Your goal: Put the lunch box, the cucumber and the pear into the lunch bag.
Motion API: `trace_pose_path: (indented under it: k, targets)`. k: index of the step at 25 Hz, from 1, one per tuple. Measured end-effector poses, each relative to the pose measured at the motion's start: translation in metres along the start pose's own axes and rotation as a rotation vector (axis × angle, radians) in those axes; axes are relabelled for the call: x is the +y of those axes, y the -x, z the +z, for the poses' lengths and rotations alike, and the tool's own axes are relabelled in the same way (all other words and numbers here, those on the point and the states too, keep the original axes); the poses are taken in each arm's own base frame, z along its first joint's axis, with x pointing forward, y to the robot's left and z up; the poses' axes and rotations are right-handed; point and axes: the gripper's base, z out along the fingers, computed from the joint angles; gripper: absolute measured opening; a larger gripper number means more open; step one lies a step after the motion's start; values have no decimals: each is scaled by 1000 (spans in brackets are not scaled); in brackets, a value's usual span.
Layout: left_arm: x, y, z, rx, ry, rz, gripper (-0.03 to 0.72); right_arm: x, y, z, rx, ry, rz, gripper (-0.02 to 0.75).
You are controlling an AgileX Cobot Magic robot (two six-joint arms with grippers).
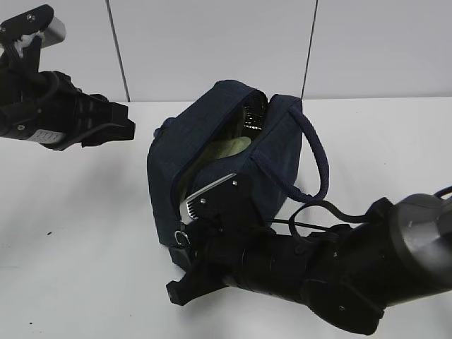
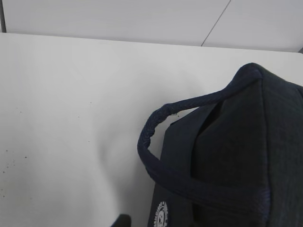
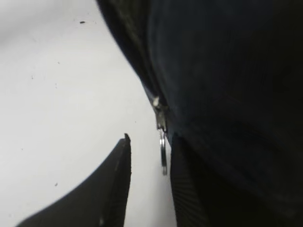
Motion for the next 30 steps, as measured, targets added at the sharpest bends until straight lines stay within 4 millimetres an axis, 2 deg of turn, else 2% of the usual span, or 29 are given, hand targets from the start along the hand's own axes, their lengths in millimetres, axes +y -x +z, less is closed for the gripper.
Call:
trace_pose_path:
  k: [30]
  targets:
    - [0,0,0,0,0,2,239,-2,1,-1,1,-24,22,239]
